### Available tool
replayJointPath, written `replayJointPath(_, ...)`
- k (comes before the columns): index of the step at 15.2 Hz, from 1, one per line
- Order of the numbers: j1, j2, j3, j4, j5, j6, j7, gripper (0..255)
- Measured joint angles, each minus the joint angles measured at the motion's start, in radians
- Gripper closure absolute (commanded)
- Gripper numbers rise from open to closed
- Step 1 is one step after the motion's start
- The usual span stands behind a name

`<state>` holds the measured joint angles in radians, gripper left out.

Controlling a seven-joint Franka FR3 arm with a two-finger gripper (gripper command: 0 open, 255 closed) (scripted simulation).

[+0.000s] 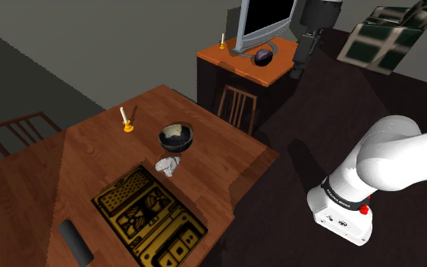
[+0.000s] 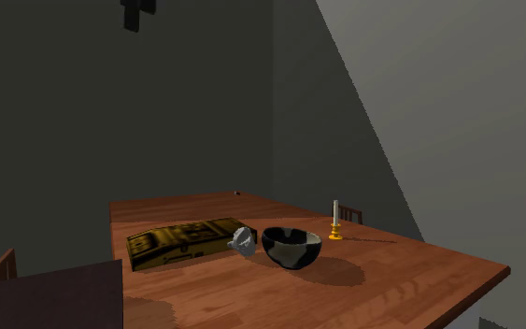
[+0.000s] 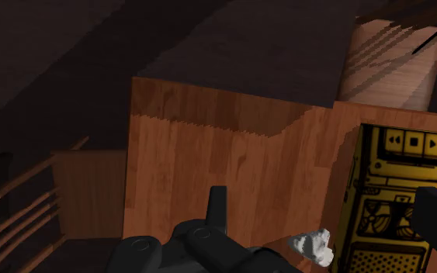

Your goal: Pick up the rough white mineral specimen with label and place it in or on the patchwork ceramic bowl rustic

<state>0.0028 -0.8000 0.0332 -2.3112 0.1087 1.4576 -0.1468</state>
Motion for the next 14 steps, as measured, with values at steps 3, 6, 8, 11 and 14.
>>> replayJointPath(3, 0.008, 0.028, 0.010, -0.012, 0.003, 0.038, -0.007, 0)
replayJointPath(6, 0.024, 0.107, 0.031, -0.026, 0.008, 0.126, -0.024, 0)
replayJointPath(8, 0.033, 0.155, 0.041, -0.039, 0.006, 0.184, -0.042, 0)
replayJointPath(11, 0.047, 0.249, 0.061, -0.036, 0.006, 0.271, -0.061, 0)
replayJointPath(14, 0.063, 0.344, 0.088, -0.021, 0.005, 0.350, -0.070, 0)
